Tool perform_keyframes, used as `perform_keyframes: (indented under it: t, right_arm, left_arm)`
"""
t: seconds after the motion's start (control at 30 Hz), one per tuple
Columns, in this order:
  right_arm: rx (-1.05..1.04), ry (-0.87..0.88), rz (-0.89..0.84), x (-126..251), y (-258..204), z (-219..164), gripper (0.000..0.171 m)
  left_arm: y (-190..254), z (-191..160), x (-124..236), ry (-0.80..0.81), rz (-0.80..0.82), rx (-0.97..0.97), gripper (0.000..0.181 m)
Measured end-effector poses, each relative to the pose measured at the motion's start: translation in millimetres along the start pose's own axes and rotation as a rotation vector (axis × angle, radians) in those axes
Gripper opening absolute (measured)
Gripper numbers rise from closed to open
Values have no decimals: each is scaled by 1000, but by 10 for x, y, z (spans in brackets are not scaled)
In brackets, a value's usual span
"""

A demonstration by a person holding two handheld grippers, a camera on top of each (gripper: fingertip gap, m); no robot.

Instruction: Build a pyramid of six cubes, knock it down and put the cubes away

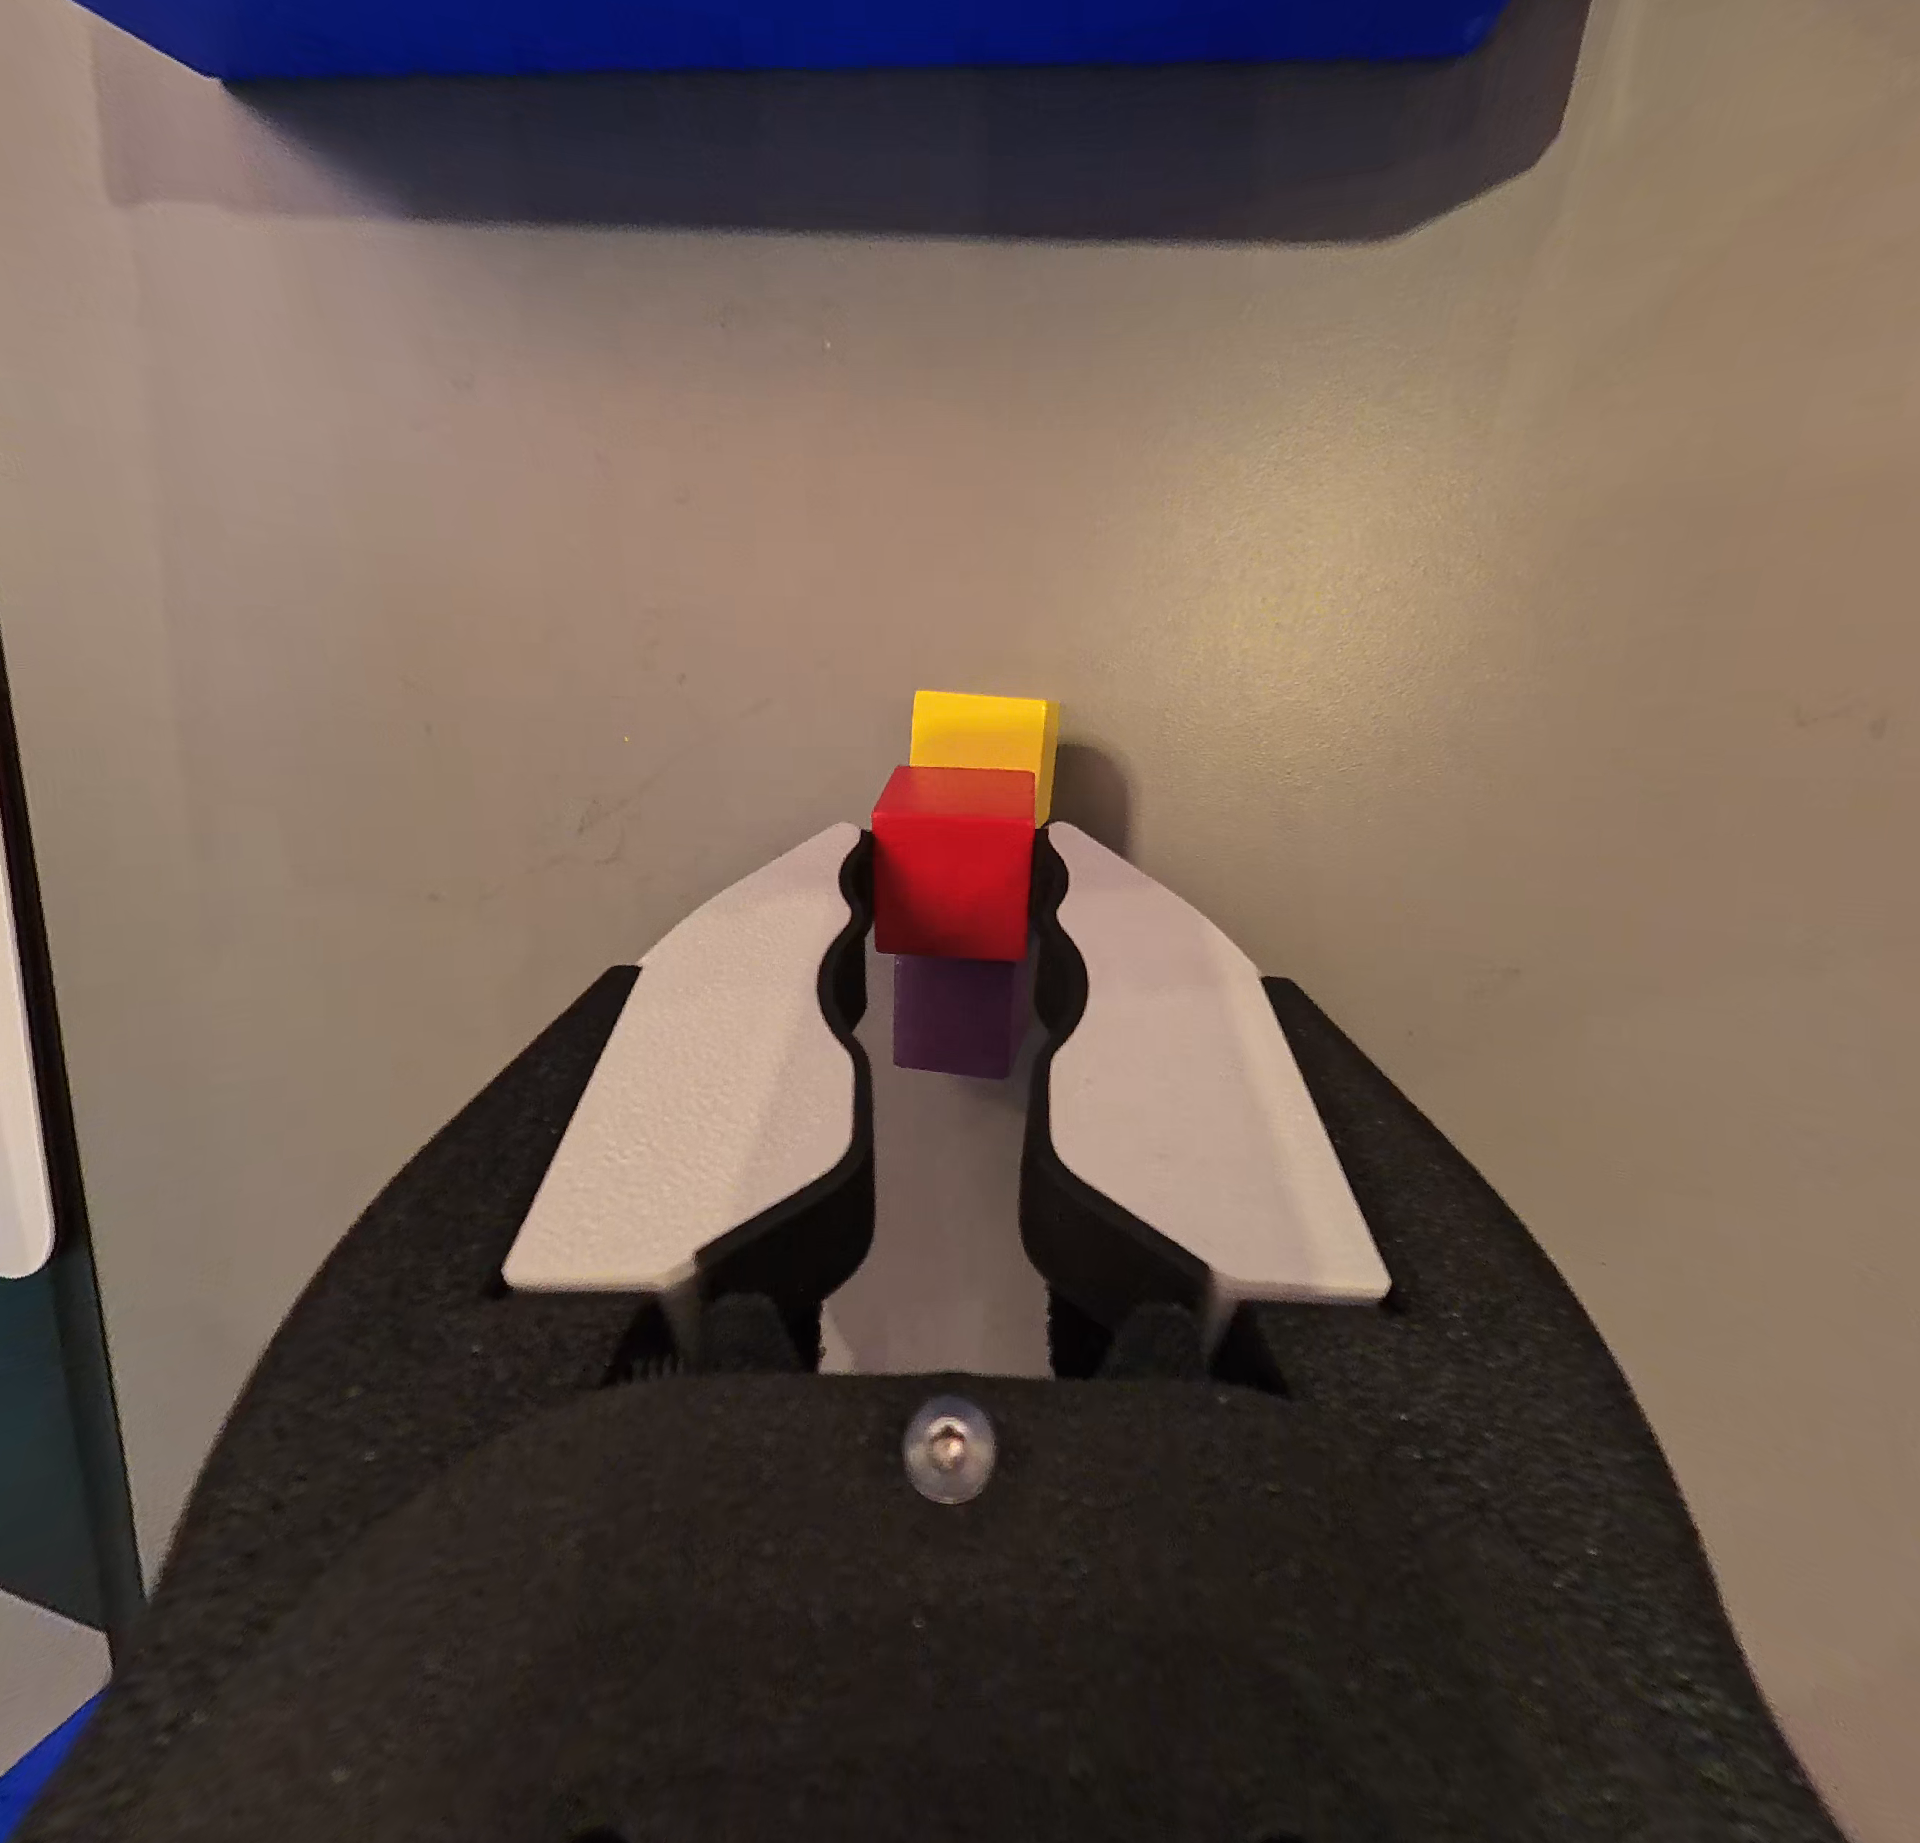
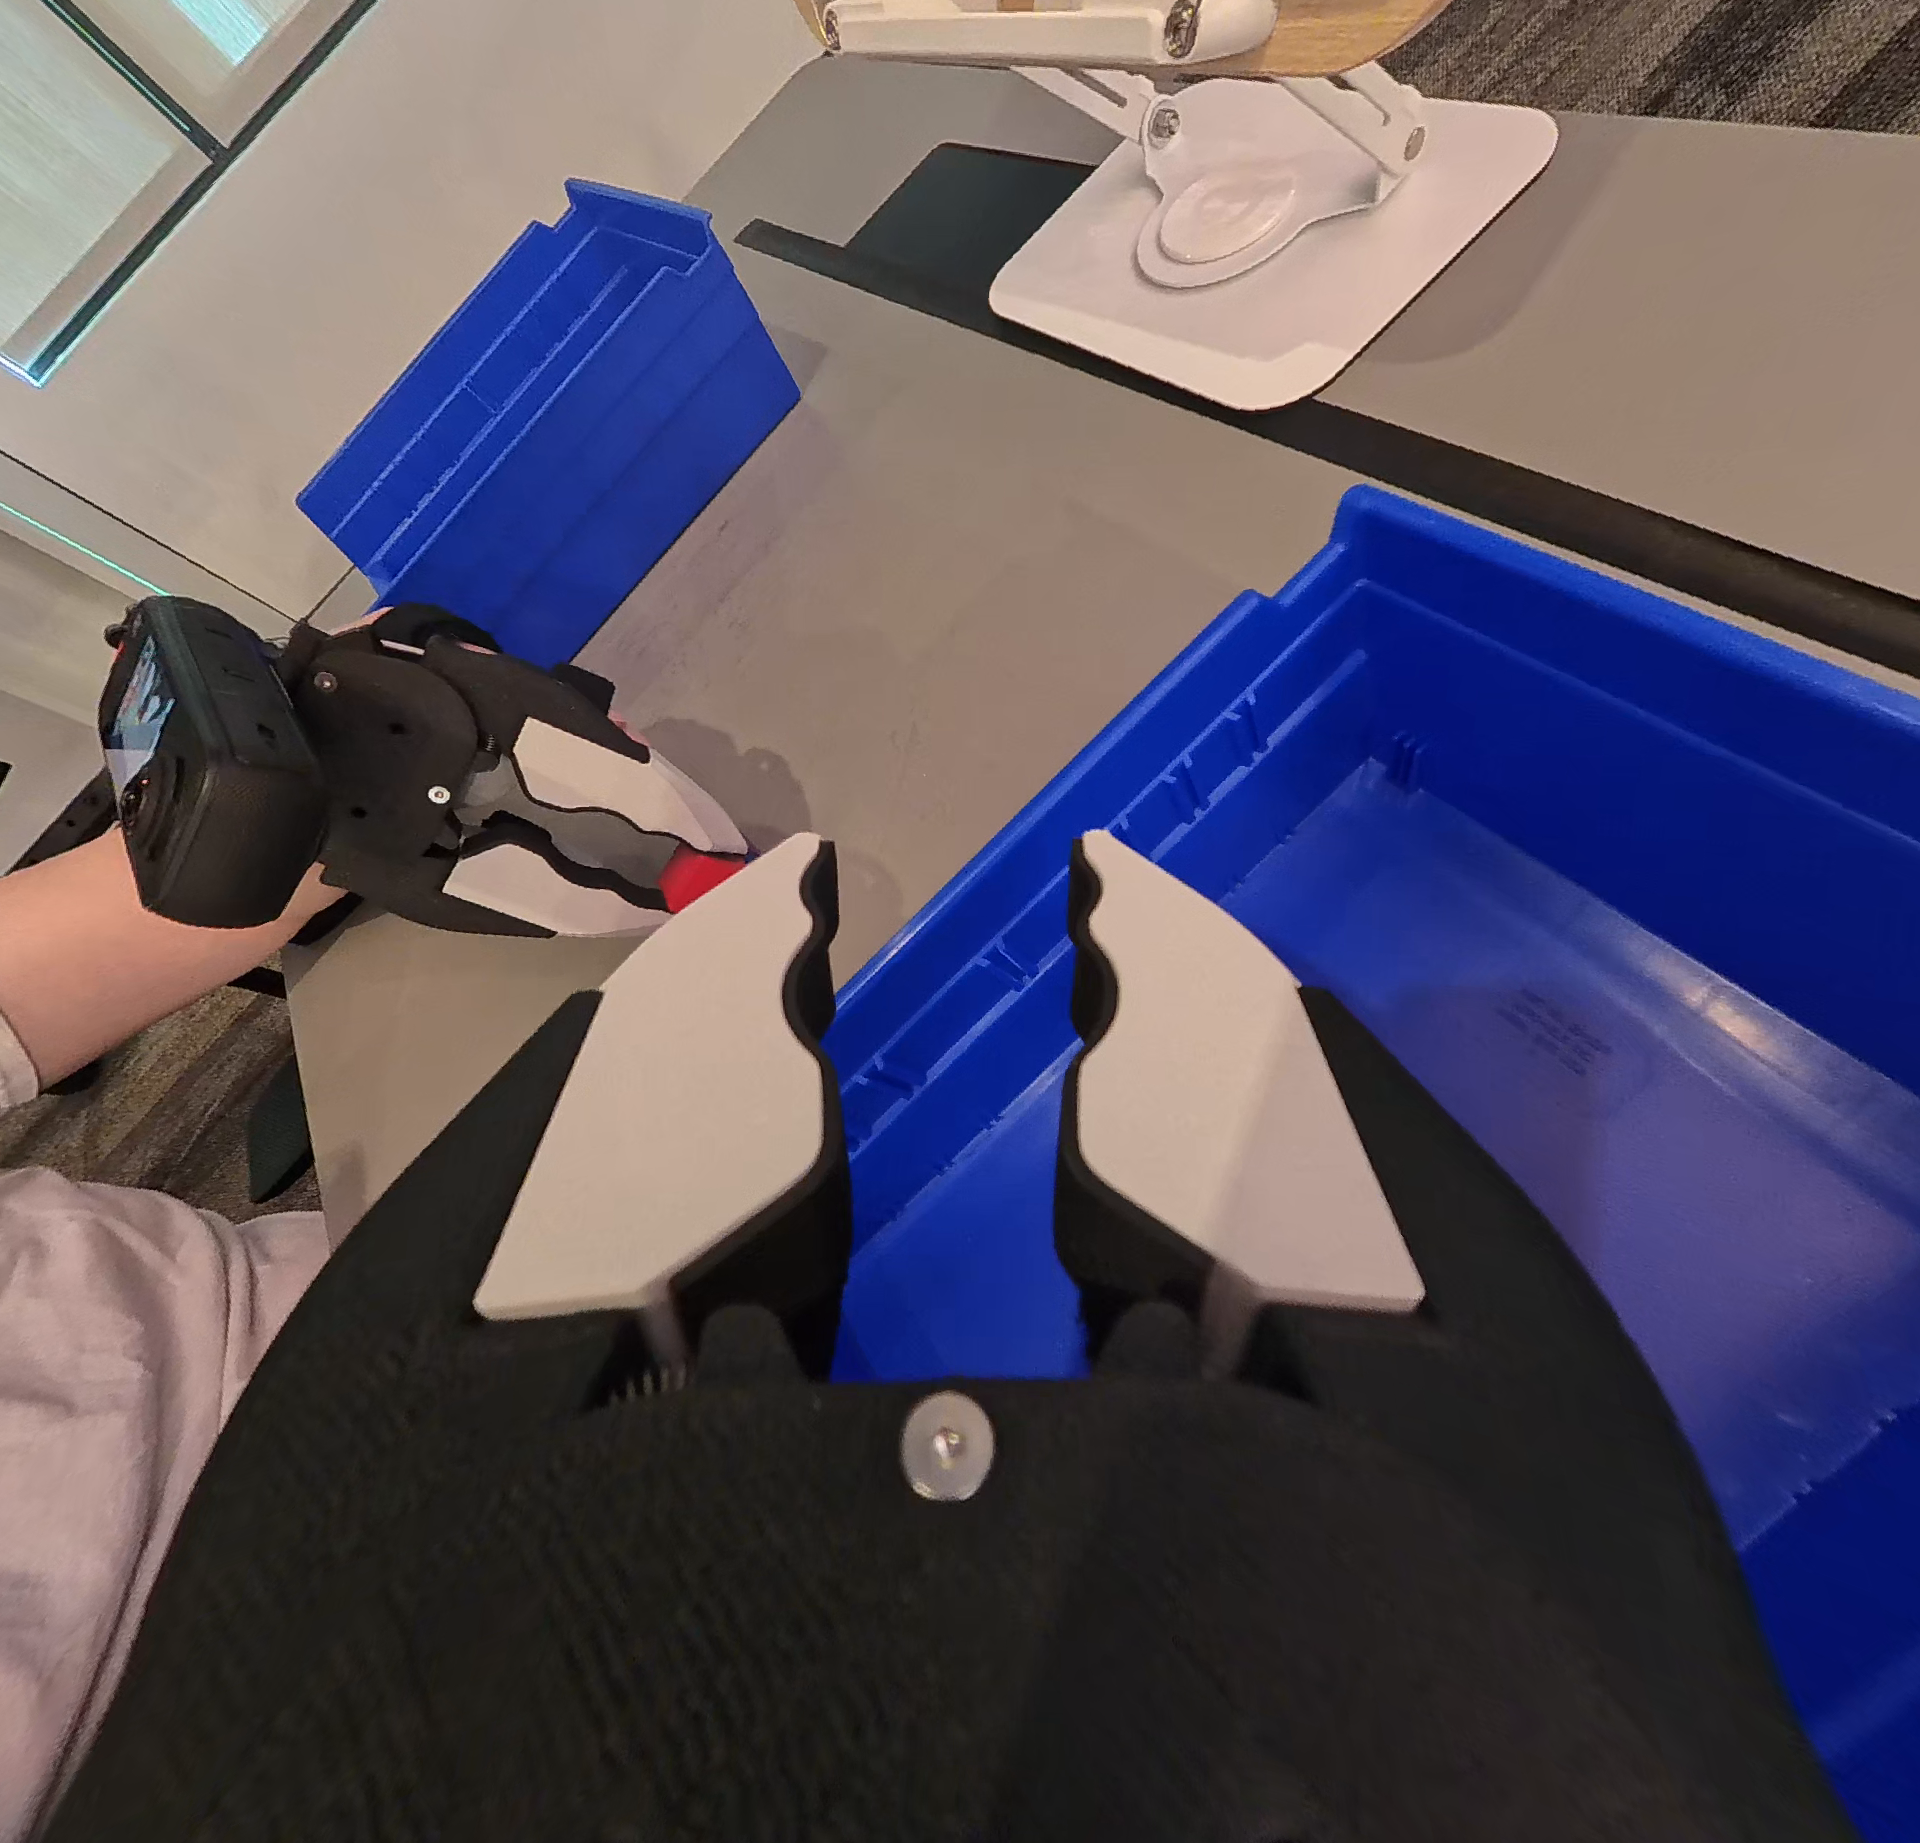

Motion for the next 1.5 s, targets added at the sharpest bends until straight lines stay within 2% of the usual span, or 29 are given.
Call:
perform_keyframes:
  t: [1.0,1.2,1.27,1.37,1.5]
  right_arm:
    - [6,-31,-3,-49,2,-20,43]
    - [9,-41,-3,-60,3,-29,43]
    - [8,-45,-5,-64,7,-34,43]
    - [8,-45,-5,-63,12,-35,43]
    - [8,-41,-4,-47,19,-36,43]
  left_arm:
    - [-20,16,-43,27,-7,-30,29]
    - [-31,10,-51,28,0,-25,38]
    - [-28,26,-3,59,-9,-22,44]
    - [-13,45,172,134,-15,-27,42]
    - [-56,8,719,298,98,0,42]
Point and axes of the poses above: each gripper's, where its closed fingertips meet, x back along the fingers, z out of its top, y = z × x across the jaws, the point moved 8 cm from there along x, back along the fingers, and after that the axes turned 15 degrees about -z, right-handed, at the moved point
